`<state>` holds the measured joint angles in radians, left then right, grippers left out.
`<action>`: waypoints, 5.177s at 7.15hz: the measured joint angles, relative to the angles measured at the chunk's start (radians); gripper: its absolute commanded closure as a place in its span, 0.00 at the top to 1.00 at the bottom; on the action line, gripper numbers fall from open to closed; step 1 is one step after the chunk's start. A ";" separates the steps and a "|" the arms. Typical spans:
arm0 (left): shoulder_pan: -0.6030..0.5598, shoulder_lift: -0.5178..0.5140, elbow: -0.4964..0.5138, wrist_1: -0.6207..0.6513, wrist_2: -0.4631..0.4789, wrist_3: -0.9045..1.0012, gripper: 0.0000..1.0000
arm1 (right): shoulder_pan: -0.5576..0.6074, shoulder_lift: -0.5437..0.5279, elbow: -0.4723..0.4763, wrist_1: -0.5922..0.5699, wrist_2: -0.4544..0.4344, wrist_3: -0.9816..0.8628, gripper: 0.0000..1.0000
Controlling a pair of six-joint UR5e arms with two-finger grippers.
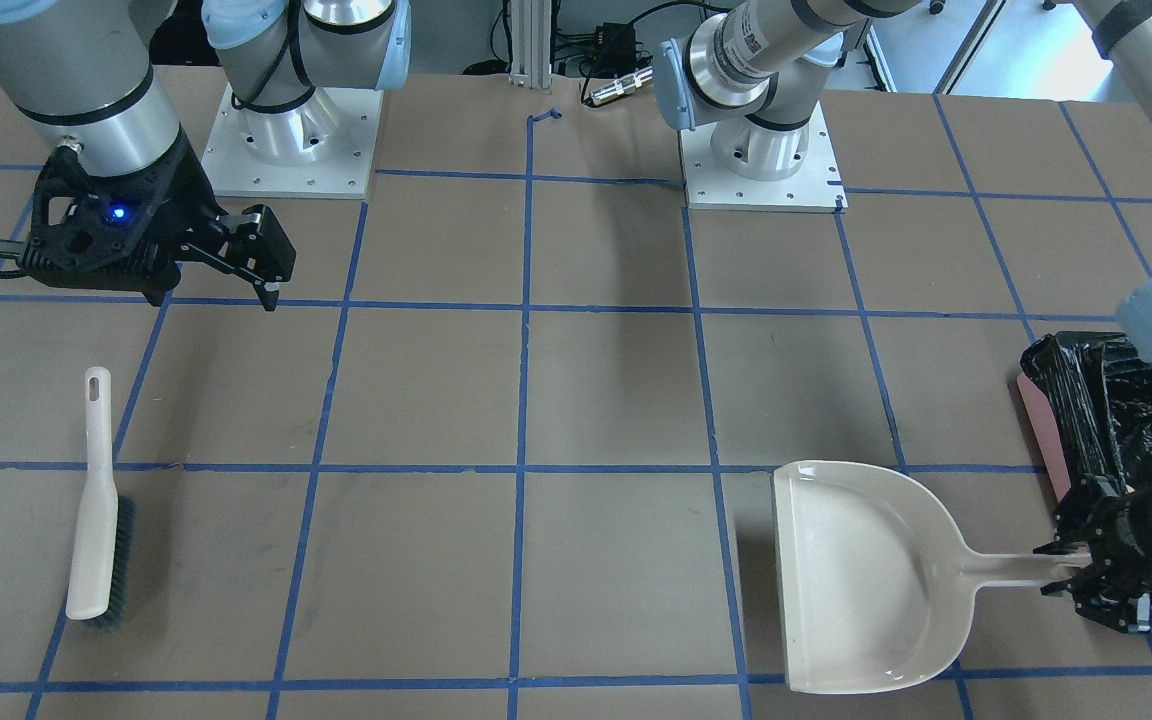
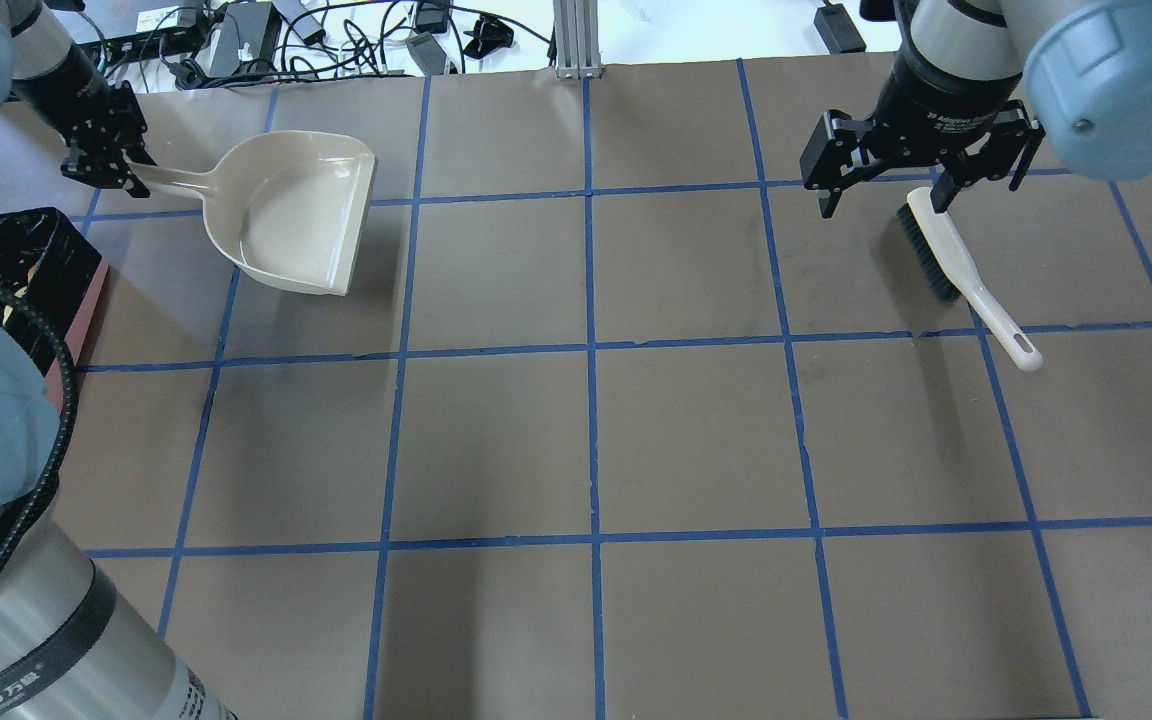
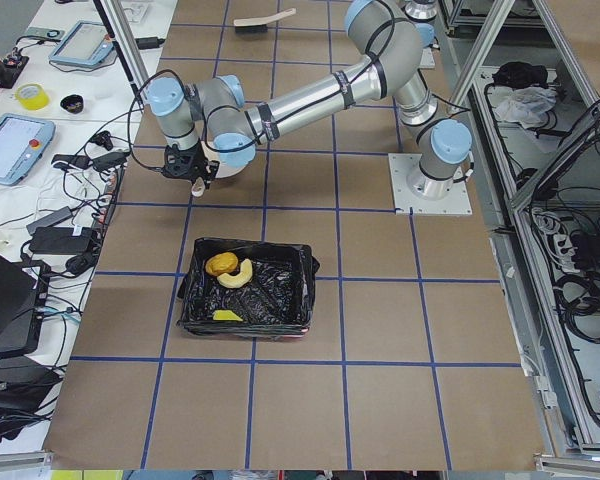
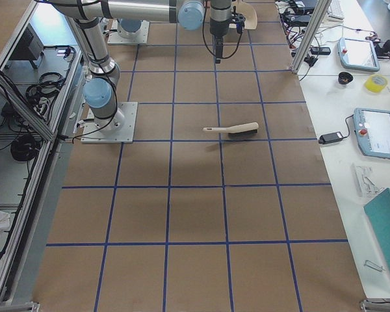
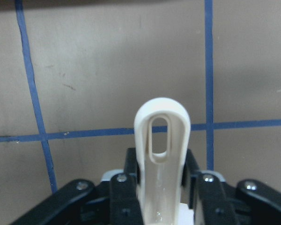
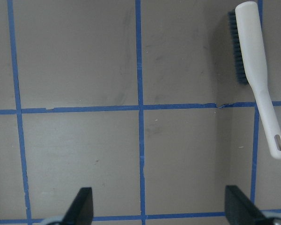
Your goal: Sweep and dump trash into bin
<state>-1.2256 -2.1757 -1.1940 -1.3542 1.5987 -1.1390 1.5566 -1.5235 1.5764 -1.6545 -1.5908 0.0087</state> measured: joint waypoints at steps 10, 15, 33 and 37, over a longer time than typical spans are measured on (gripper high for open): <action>-0.065 0.066 -0.234 0.189 0.023 -0.113 0.00 | 0.000 -0.003 0.003 0.011 -0.003 0.005 1.00; -0.065 0.086 -0.329 0.297 0.050 -0.105 0.50 | 0.000 -0.001 0.003 0.012 -0.008 0.005 1.00; -0.188 0.266 -0.254 0.288 0.159 0.558 1.00 | 0.046 0.044 0.005 -0.008 0.004 0.061 1.00; -0.272 0.359 -0.257 0.143 0.056 0.878 1.00 | 0.046 0.046 0.016 -0.032 0.005 0.052 1.00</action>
<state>-1.4981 -1.8166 -1.4508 -1.2109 1.6543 -0.2606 1.6030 -1.4776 1.5929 -1.6867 -1.5862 0.0605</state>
